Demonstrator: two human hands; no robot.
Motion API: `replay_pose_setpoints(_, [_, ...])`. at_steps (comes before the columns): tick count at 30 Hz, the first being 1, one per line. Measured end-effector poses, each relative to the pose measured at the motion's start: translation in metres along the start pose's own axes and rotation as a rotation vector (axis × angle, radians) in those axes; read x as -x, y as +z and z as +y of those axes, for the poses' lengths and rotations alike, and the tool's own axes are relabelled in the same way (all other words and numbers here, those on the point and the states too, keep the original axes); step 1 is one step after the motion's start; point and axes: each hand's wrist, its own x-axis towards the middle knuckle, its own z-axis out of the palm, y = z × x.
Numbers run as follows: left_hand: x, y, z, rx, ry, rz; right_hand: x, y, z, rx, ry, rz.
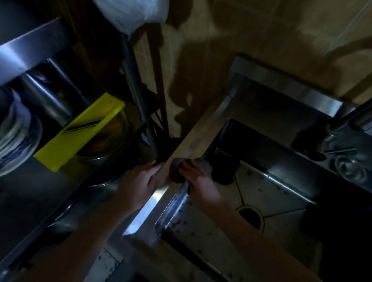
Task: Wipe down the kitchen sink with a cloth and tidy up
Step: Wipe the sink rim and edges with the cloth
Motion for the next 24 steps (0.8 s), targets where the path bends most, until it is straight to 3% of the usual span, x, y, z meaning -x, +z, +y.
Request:
replay_pose_setpoints(10, [0.069,0.002,-0.03,0.046,-0.176,-0.036,0.043,0.029,-0.037,-0.016,-0.127,-0.192])
replay_pose_setpoints(16, [0.098,0.004,-0.037,0.061,-0.229,0.027,0.026,0.018,-0.031,0.05,-0.058,-0.09])
replay_pose_setpoints(21, [0.119,0.007,-0.047,0.044,-0.171,0.031,-0.002,-0.002,-0.02,0.043,0.103,0.083])
replay_pose_setpoints(24, [0.131,0.012,-0.05,0.123,-0.219,0.062,-0.009,-0.006,-0.018,-0.004,0.152,0.076])
